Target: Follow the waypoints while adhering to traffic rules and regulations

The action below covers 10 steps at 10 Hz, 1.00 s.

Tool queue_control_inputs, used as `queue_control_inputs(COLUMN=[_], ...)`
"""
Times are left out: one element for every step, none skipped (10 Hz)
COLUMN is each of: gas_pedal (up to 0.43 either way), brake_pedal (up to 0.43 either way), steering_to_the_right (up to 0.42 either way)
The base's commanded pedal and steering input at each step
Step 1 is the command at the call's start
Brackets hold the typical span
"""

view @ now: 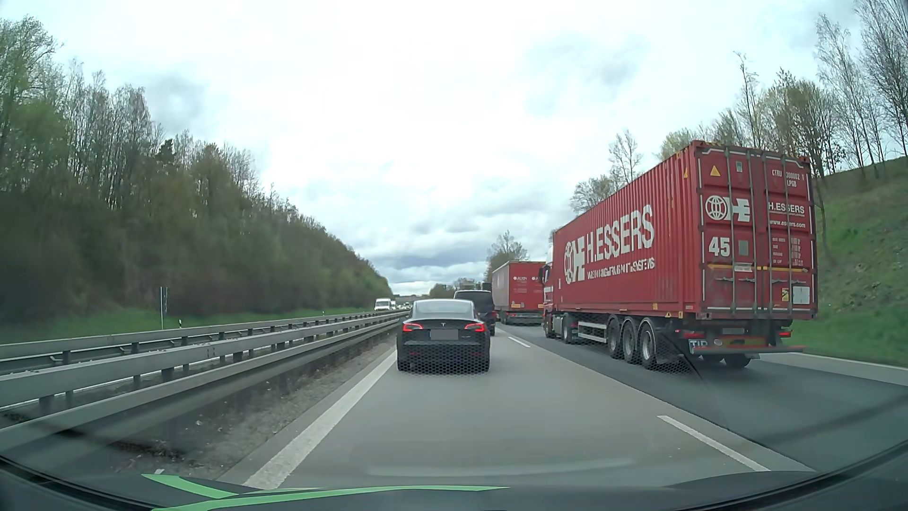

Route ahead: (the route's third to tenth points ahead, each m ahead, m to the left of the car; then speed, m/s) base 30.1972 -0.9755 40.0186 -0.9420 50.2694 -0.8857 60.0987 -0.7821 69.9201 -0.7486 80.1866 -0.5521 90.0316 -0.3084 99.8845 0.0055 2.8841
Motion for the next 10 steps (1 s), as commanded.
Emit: queue_control_inputs(gas_pedal=[0.020, 0.028, 0.028, 0.028, 0.028, 0.028, 0.028, 0.028, 0.039, 0.039], brake_pedal=[0.000, 0.000, 0.000, 0.000, 0.000, 0.000, 0.000, 0.000, 0.000, 0.000], steering_to_the_right=[-0.004, -0.004, -0.004, -0.004, -0.004, -0.001, 0.000, 0.000, 0.000, 0.000])
